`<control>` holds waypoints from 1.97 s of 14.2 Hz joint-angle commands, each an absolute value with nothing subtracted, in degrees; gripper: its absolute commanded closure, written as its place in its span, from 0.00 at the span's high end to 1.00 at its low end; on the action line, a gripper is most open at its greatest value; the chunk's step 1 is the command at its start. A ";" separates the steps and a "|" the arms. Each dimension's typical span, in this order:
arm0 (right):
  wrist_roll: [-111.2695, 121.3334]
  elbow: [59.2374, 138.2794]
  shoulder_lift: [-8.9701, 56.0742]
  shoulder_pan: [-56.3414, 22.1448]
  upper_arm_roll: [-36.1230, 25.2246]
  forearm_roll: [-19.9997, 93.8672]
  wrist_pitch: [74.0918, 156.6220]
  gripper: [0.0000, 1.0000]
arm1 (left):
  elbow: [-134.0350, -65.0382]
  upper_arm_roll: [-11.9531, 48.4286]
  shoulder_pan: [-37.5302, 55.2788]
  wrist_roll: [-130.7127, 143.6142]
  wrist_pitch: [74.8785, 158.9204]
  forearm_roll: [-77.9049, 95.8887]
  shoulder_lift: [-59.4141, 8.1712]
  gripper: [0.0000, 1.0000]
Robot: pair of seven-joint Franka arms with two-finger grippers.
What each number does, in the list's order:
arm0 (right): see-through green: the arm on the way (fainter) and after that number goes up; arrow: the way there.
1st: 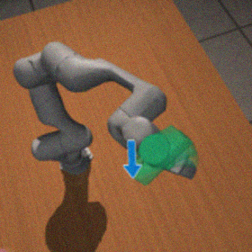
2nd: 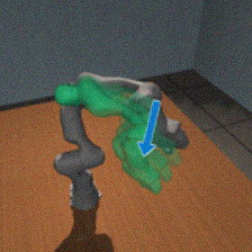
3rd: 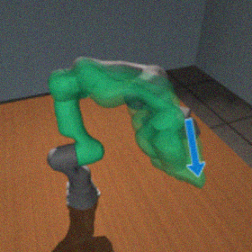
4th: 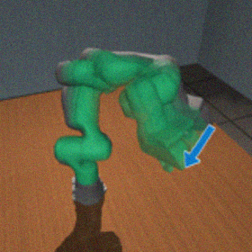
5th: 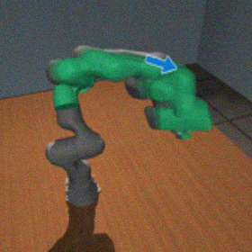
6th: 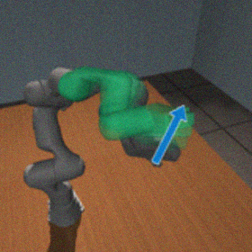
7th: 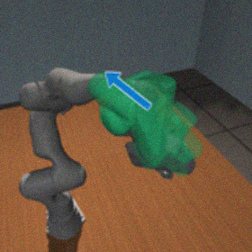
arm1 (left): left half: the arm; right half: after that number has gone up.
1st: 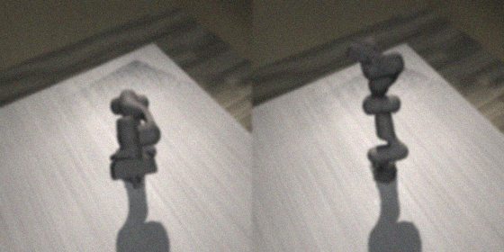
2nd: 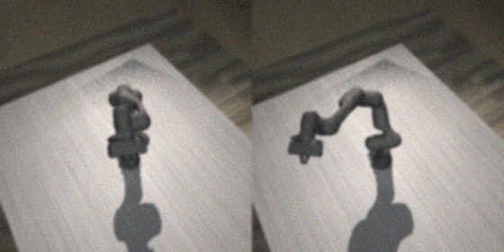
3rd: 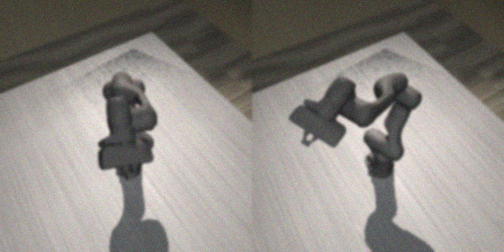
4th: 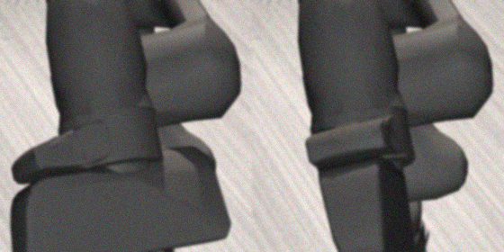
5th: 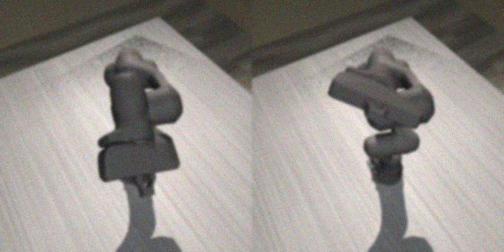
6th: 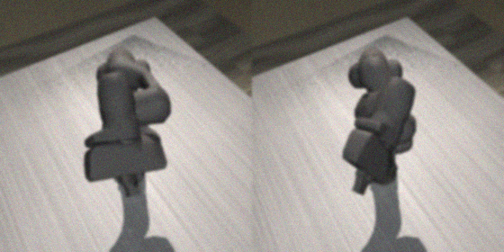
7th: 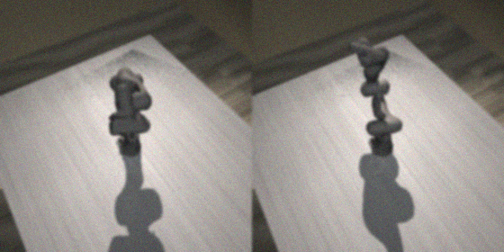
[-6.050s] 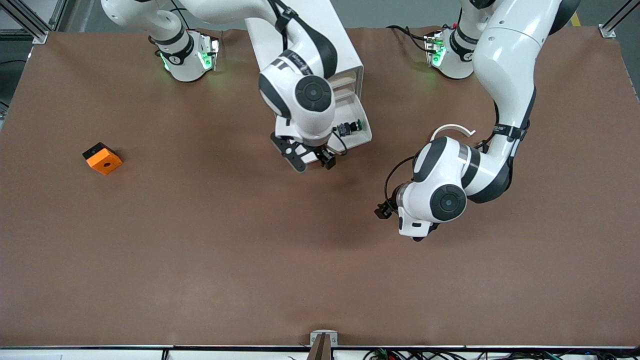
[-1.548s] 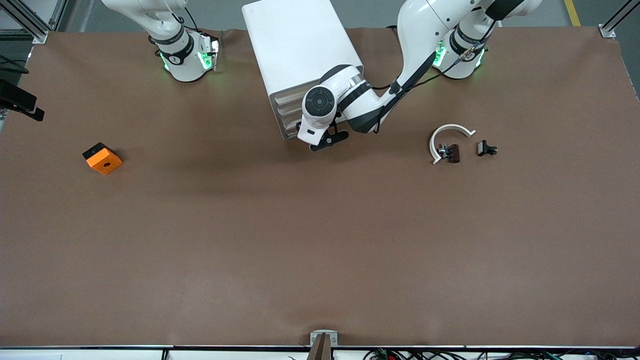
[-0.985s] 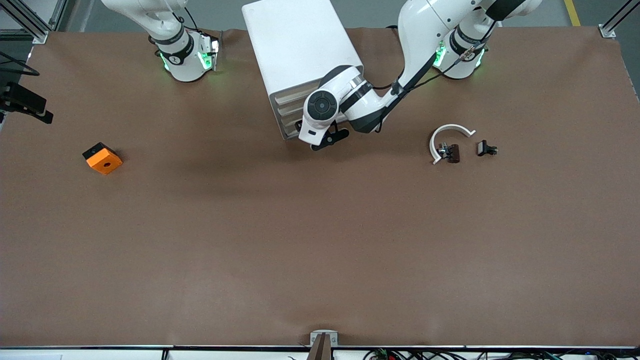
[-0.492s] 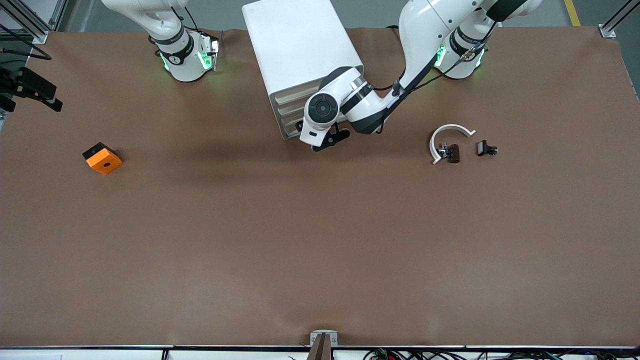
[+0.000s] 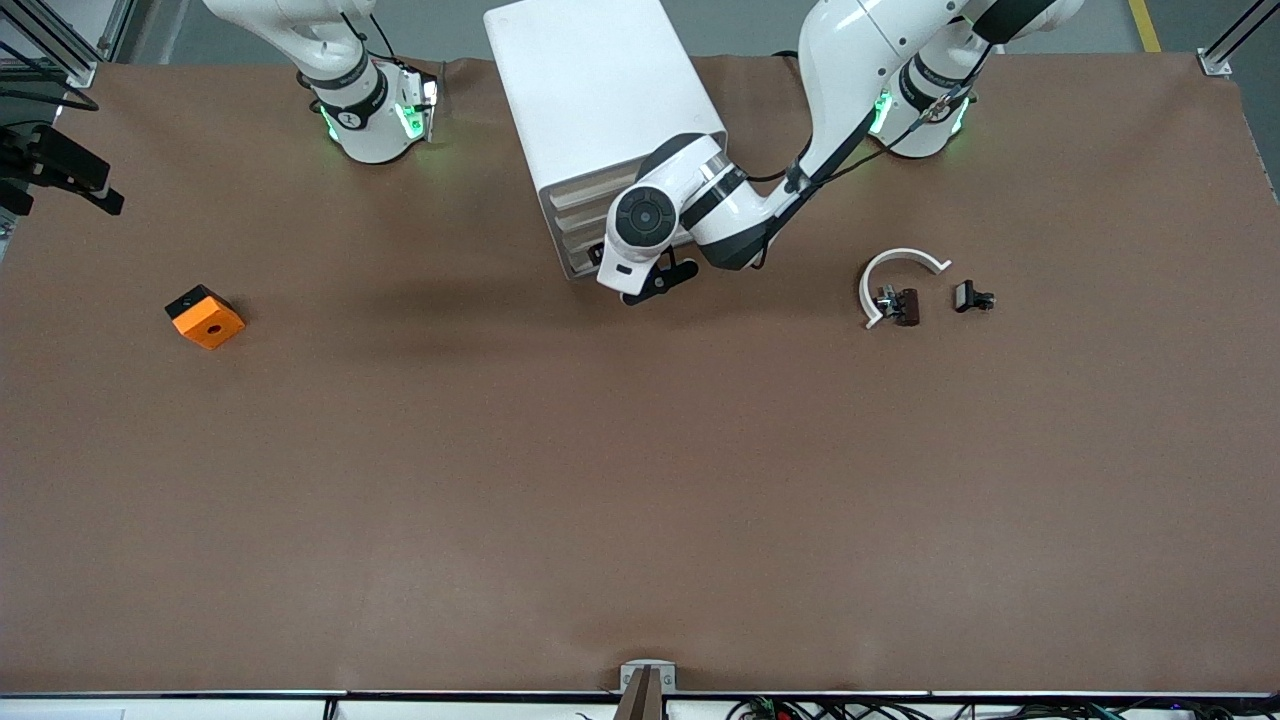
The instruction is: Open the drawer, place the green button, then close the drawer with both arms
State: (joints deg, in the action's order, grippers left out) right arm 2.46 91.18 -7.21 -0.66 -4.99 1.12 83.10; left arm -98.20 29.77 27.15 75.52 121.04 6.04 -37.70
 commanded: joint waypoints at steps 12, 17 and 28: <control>2.64 92.81 -8.96 2.29 -1.93 1.32 84.11 1.00 | -95.27 30.94 14.42 74.18 119.71 -3.69 -37.36 1.00; 2.64 92.81 -8.96 2.37 -1.85 1.32 84.29 1.00 | -95.71 30.67 10.46 69.97 113.49 -10.09 -35.86 1.00; 2.37 92.90 -9.58 1.49 -1.93 1.67 83.94 1.00 | -105.37 31.11 -2.80 49.59 110.04 -10.99 -23.65 1.00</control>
